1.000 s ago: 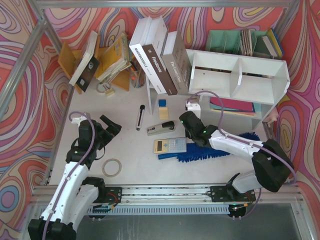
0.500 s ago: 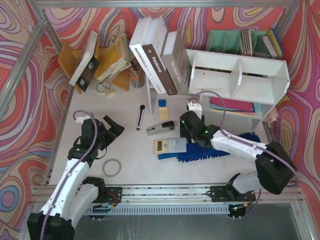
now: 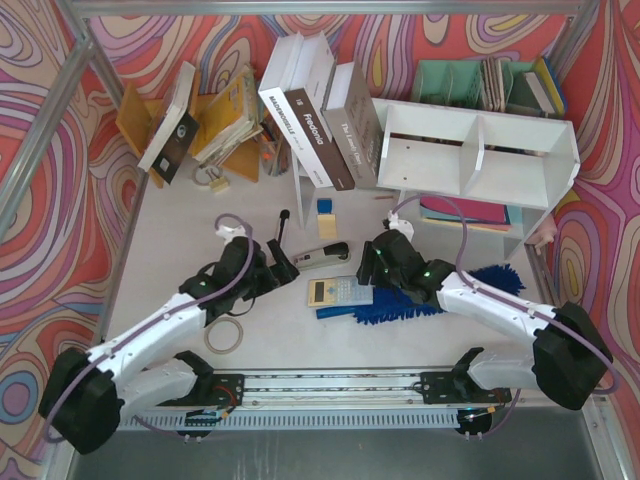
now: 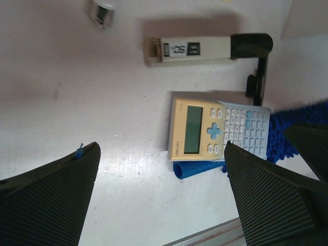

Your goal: Dust the bookshelf with a duster

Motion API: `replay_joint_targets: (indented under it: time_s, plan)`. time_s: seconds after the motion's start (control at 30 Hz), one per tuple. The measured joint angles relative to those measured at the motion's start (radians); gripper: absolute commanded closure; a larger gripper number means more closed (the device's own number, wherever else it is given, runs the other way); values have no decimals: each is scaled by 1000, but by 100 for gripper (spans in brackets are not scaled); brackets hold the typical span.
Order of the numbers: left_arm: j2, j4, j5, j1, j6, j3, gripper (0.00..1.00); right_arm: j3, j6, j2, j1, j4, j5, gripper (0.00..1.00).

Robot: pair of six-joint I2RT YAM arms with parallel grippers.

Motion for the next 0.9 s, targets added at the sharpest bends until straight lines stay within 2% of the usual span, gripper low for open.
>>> replay_joint_targets:
  time_s: [0.13,0.37,0.9]
  plan:
    - [82,67,-16,-68,-8,10,5,-18,14,0,0,6,-36,39]
    - [203,151,-19,-117,-34,24,8,-51,32,8,-18,19,-78,39]
    - [379,270,-7,-166,-47,72,20,-119,35,42,-138,126,-249,44]
